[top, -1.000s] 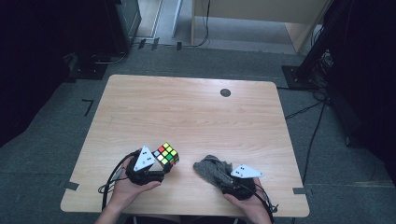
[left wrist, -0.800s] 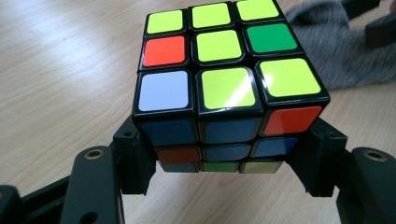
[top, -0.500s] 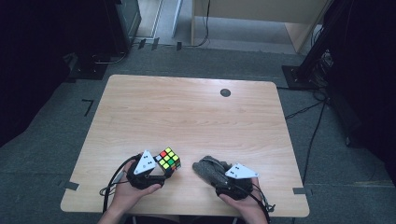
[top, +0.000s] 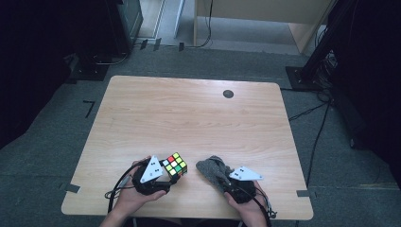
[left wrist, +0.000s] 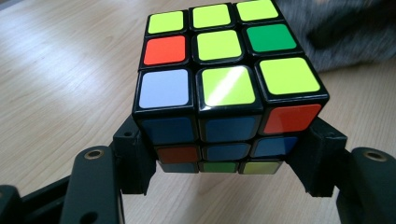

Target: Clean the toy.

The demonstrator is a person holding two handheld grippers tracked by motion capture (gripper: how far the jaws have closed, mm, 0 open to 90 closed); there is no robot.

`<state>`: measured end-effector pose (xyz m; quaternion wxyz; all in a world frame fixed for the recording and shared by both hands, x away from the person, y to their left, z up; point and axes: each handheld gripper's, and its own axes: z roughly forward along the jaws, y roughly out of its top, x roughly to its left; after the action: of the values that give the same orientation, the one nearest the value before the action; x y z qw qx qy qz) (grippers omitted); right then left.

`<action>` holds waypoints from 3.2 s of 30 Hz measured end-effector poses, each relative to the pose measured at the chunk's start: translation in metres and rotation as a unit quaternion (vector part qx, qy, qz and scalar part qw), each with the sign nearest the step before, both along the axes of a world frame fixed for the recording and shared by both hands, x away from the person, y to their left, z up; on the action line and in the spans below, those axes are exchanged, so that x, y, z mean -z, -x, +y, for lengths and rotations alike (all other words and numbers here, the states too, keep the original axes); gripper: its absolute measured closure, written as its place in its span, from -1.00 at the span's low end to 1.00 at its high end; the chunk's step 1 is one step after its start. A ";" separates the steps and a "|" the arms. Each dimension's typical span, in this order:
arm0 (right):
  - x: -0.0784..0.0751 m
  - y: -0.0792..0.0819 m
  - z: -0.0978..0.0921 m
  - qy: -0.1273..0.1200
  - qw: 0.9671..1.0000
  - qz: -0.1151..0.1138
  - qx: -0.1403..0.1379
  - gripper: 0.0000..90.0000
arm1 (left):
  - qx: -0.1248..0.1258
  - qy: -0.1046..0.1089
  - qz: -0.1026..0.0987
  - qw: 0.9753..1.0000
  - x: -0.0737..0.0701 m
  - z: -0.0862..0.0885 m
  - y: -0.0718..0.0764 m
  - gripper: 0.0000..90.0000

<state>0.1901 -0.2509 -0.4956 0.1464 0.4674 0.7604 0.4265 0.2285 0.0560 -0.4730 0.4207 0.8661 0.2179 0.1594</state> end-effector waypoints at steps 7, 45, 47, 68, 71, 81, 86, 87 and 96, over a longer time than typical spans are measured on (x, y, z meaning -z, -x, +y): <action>-0.048 0.019 0.016 -0.079 0.995 -0.062 0.002 0.71 | 0.005 -0.077 -0.021 0.997 0.012 -0.023 0.006 -0.25; -0.051 0.025 0.059 -0.024 0.996 -0.068 0.057 0.70 | 0.028 -0.079 -0.070 0.994 0.001 -0.052 0.032 -0.25; -0.050 0.021 0.048 -0.024 0.994 -0.063 0.082 0.70 | 0.024 -0.071 -0.067 0.995 0.000 -0.050 0.031 -0.24; -0.066 0.030 0.046 -0.041 0.993 -0.089 0.062 0.68 | 0.036 -0.065 -0.061 0.995 0.001 -0.051 0.031 -0.25; -0.070 0.037 0.061 -0.032 0.994 -0.105 0.023 0.68 | 0.040 -0.068 -0.062 0.995 0.002 -0.053 0.032 -0.24; -0.058 0.026 0.051 -0.012 0.996 -0.075 0.056 0.68 | 0.040 -0.054 -0.067 0.995 -0.002 -0.050 0.033 -0.24; -0.068 0.028 0.038 -0.046 0.993 -0.084 0.067 0.68 | 0.033 -0.040 -0.060 0.997 -0.004 -0.046 0.029 -0.24; -0.071 0.031 0.041 -0.049 0.993 -0.091 0.059 0.68 | 0.032 -0.039 -0.058 0.997 -0.004 -0.047 0.029 -0.24; -0.067 0.035 0.065 -0.050 0.996 -0.078 0.009 0.67 | 0.049 -0.053 -0.067 0.995 -0.004 -0.053 0.035 -0.25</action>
<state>0.1550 -0.1855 -0.4290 0.1854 0.4464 0.7202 0.4977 0.1934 0.0032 -0.4685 0.3947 0.8845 0.1375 0.2074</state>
